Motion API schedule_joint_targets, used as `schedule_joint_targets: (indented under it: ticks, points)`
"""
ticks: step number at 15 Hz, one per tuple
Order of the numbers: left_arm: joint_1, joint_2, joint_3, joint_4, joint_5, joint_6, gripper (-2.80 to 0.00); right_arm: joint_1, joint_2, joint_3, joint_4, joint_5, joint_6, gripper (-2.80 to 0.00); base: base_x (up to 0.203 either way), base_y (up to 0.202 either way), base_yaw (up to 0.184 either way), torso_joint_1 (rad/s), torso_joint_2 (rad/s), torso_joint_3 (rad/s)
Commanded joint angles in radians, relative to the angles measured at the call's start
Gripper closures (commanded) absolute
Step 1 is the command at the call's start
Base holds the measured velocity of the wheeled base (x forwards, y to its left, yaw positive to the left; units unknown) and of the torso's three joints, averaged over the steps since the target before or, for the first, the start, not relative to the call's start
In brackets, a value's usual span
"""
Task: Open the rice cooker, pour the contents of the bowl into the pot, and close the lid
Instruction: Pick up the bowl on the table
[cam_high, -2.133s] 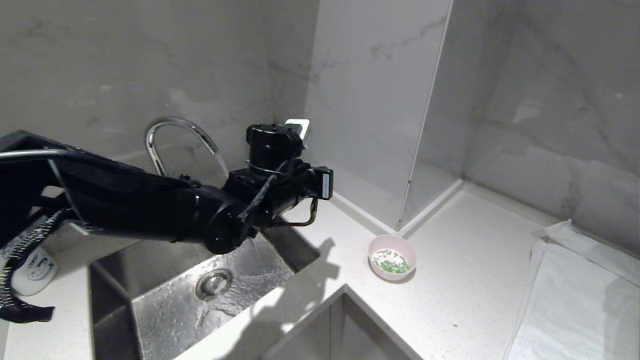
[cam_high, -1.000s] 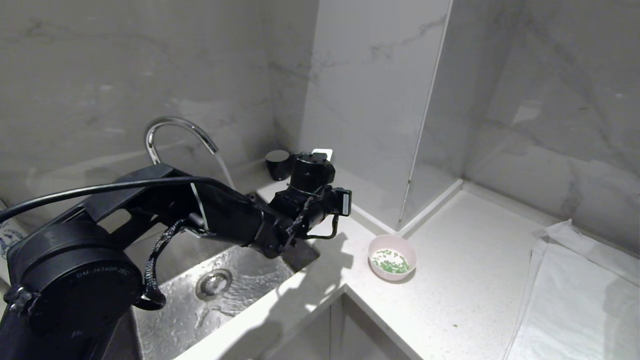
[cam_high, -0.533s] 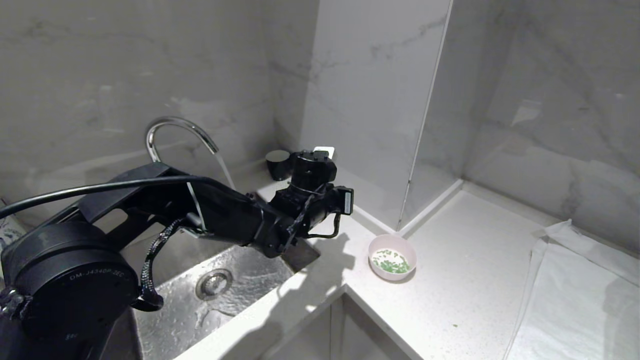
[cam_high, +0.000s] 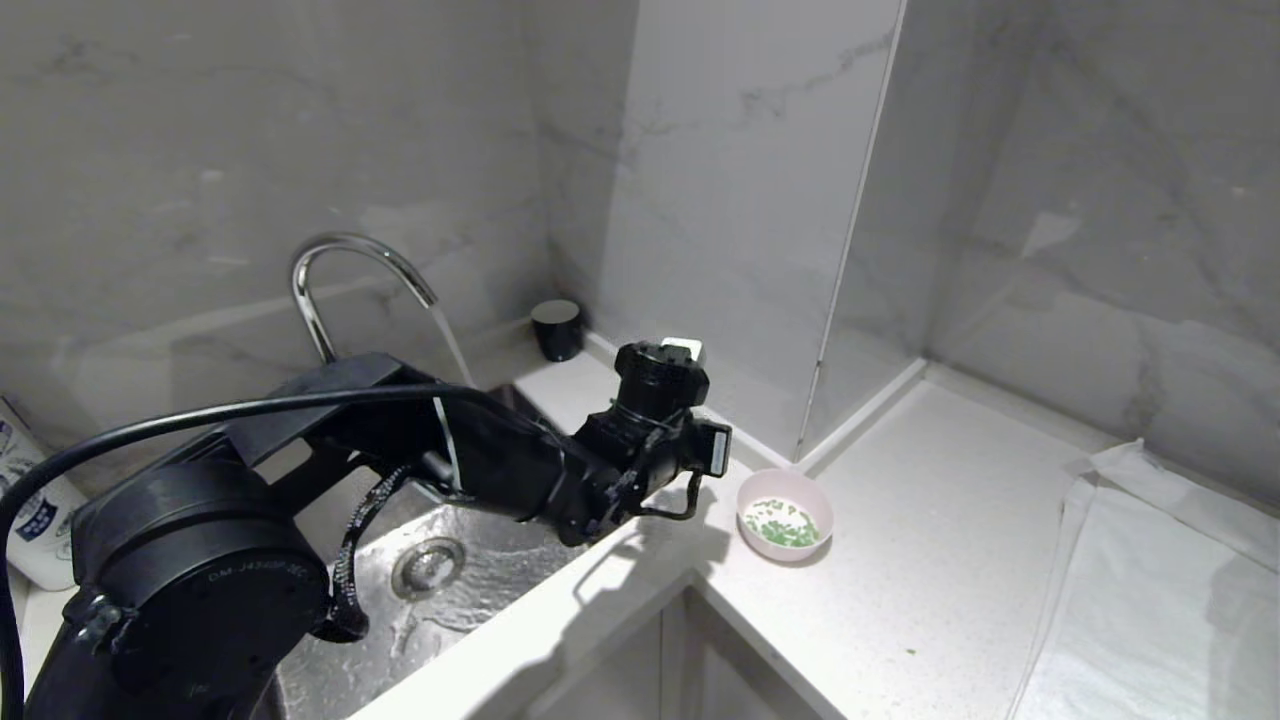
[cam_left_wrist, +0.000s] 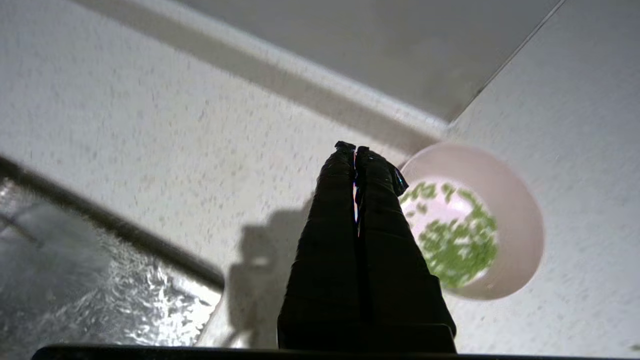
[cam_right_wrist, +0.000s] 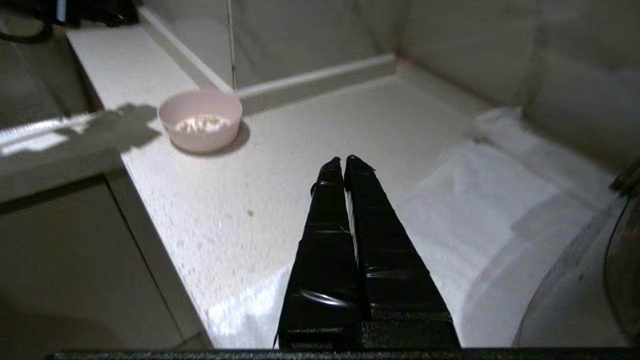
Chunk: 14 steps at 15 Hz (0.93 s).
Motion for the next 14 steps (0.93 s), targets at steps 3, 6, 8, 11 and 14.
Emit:
schedule_joint_targets:
  ticks: [3,6,8,11,14]
  points:
    - [-0.011,0.022,-0.071,0.175,0.000,-0.034,0.00,0.000,-0.001,0.010,0.011,-0.002,0.006,0.00,0.000,0.000,0.000,0.000,0.00,0.000]
    - [-0.030,0.082,-0.219,0.267,-0.003,-0.060,-2.80,0.000,-0.001,0.011,0.011,-0.004,0.011,0.00,0.000,0.000,0.000,0.000,0.00,0.000]
    - [-0.049,0.141,-0.334,0.359,-0.006,-0.091,-2.80,0.000,-0.001,0.010,0.011,-0.004,0.011,0.00,0.000,0.000,0.000,0.000,0.00,0.000]
    - [-0.059,0.211,-0.391,0.416,-0.007,-0.107,-2.80,0.000,-0.001,0.011,0.011,-0.007,0.015,0.00,0.000,0.000,0.000,0.000,0.00,0.000]
    - [-0.062,0.226,-0.388,0.451,-0.003,-0.108,-2.80,0.000,-0.001,0.010,0.011,-0.019,0.033,0.00,0.000,0.000,0.000,0.000,0.00,0.000]
